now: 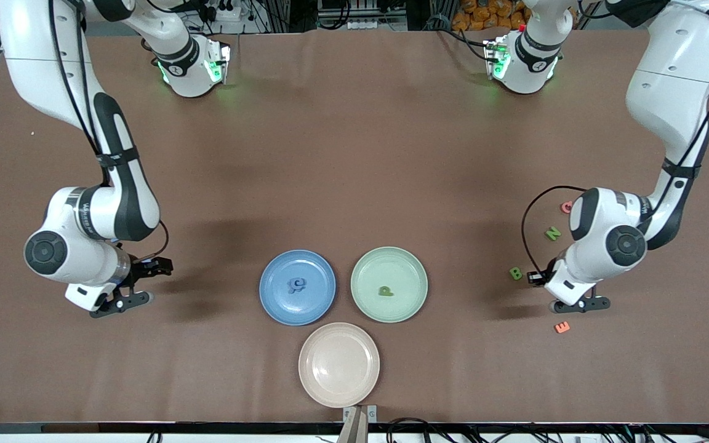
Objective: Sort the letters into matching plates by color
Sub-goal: 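Place the green u on the green plate while the right gripper grasps the blue 6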
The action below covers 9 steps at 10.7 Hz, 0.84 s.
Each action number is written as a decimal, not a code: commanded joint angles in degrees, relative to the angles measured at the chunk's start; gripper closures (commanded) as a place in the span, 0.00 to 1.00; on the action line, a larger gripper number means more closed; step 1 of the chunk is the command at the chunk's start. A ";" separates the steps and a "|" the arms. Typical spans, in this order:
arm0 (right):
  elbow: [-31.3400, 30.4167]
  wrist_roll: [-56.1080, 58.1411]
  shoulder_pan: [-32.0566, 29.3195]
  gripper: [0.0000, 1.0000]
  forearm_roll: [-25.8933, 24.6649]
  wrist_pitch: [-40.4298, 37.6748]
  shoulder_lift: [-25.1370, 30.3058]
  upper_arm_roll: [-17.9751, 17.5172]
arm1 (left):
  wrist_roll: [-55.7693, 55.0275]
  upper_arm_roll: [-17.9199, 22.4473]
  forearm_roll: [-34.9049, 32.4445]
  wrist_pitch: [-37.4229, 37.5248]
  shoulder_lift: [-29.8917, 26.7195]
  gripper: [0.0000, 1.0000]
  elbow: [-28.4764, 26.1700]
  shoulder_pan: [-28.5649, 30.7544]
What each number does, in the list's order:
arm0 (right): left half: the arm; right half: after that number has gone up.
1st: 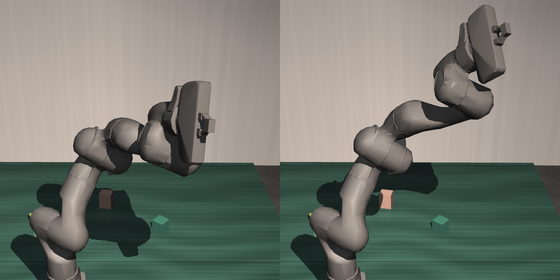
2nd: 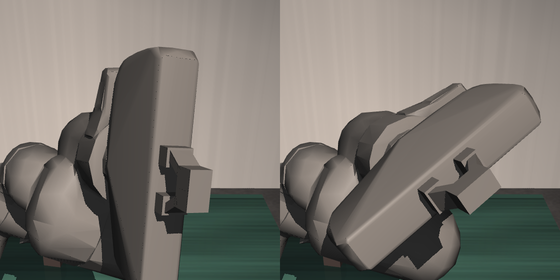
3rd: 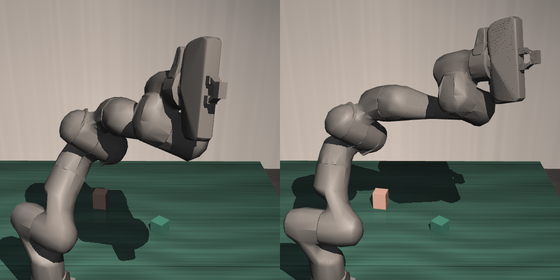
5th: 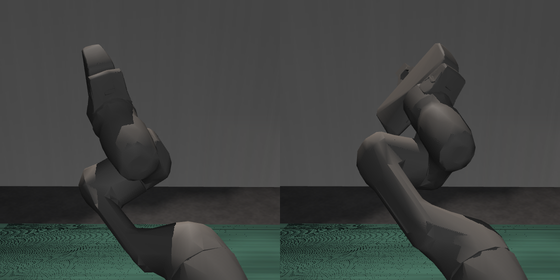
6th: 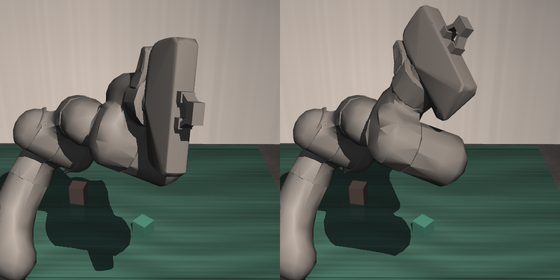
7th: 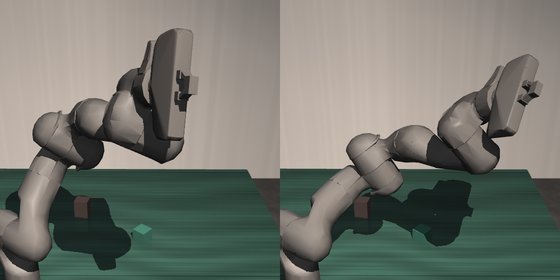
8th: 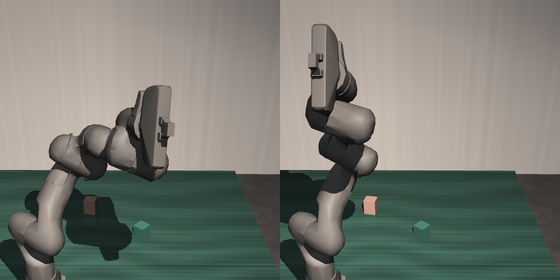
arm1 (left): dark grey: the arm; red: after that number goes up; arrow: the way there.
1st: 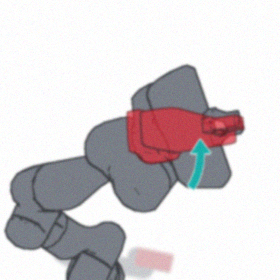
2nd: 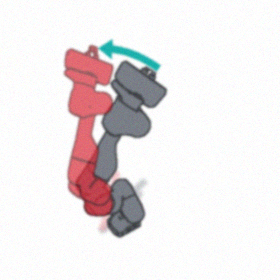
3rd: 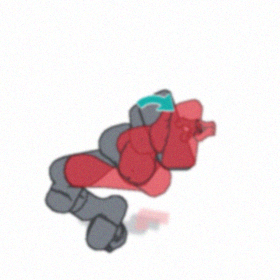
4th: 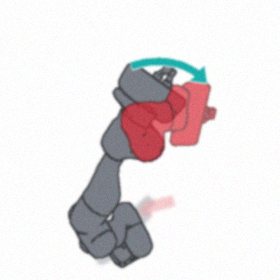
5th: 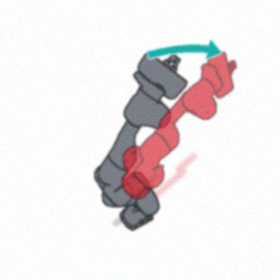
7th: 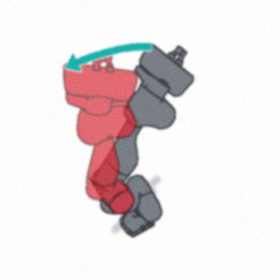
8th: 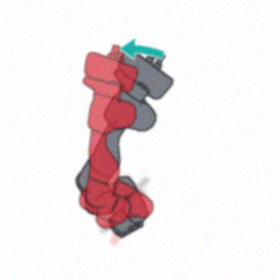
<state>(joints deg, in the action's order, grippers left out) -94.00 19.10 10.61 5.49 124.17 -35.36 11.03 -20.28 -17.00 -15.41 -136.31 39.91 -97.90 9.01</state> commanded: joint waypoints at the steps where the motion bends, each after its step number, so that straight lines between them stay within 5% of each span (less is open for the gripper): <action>1: -5.21 1.11 -2.87 0.00 -1.00 3.17 3.02 -1.09 | -8.70 0.48 1.26 -0.01 0.08 1.00 0.95 -4.95; 9: -19.55 2.87 -8.77 0.00 -0.74 20.32 4.60 -4.69 | -29.01 0.56 1.35 -0.01 0.25 1.00 2.62 -15.59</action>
<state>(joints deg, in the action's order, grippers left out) -109.45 21.45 3.63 5.44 143.01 -33.87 8.42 -45.45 -17.10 -15.39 -136.34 39.92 -95.92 -4.30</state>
